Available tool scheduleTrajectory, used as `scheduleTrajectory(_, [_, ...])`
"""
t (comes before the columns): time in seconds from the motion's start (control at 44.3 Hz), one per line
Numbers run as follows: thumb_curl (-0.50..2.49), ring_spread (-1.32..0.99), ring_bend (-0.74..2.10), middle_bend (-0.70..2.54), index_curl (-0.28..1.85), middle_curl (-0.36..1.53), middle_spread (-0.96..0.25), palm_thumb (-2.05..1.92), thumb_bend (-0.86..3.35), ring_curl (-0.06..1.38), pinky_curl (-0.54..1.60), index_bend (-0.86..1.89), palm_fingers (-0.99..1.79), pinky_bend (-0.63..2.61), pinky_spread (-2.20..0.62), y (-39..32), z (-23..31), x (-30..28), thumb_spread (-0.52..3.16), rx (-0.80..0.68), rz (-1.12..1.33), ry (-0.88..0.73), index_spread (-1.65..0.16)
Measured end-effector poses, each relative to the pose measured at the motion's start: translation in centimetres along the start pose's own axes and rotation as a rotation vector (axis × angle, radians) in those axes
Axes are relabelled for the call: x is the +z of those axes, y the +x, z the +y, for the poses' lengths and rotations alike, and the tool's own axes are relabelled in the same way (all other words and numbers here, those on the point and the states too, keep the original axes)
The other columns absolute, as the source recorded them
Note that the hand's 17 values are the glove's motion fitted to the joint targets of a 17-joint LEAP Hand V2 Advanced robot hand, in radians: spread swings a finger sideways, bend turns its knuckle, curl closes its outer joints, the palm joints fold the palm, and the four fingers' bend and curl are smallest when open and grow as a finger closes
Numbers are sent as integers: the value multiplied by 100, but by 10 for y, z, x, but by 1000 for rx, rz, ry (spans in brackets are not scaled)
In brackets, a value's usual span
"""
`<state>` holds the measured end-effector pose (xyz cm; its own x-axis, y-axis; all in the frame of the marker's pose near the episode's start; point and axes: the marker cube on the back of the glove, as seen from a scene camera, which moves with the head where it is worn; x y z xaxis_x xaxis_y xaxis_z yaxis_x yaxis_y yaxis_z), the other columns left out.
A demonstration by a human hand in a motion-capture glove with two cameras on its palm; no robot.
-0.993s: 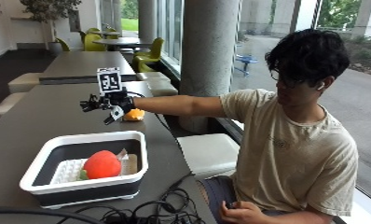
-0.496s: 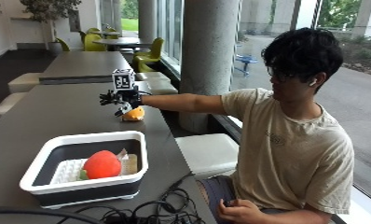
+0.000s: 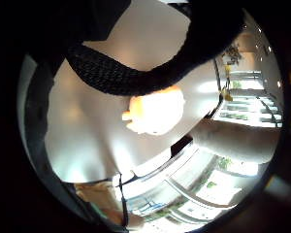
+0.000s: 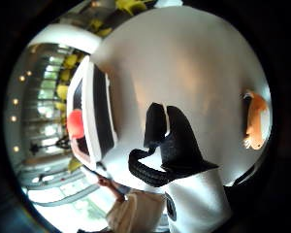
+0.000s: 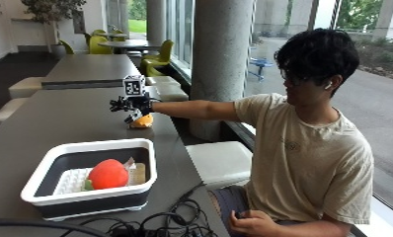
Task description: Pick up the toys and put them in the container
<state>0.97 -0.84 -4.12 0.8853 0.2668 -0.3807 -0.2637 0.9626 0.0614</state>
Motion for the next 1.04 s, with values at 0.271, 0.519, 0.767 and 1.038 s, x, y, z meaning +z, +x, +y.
scheduleTrajectory(0.271, [30,-2,18,8,28,13,-4,3,-1,34,36,15,-23,94,1,-5,-3,3,140,-42,-32,-2,-29])
scheduleTrajectory(0.519, [30,-2,18,8,29,12,-4,3,-1,33,36,15,-23,94,1,3,-1,-1,140,49,71,2,-29])
scheduleTrajectory(0.767, [30,-2,18,8,29,12,-4,3,-1,33,36,15,-23,93,1,-8,-4,2,141,-17,3,5,-29])
scheduleTrajectory(1.038, [30,-2,18,8,30,12,-4,3,-1,32,36,15,-23,93,1,-7,-3,2,141,32,20,-3,-29])
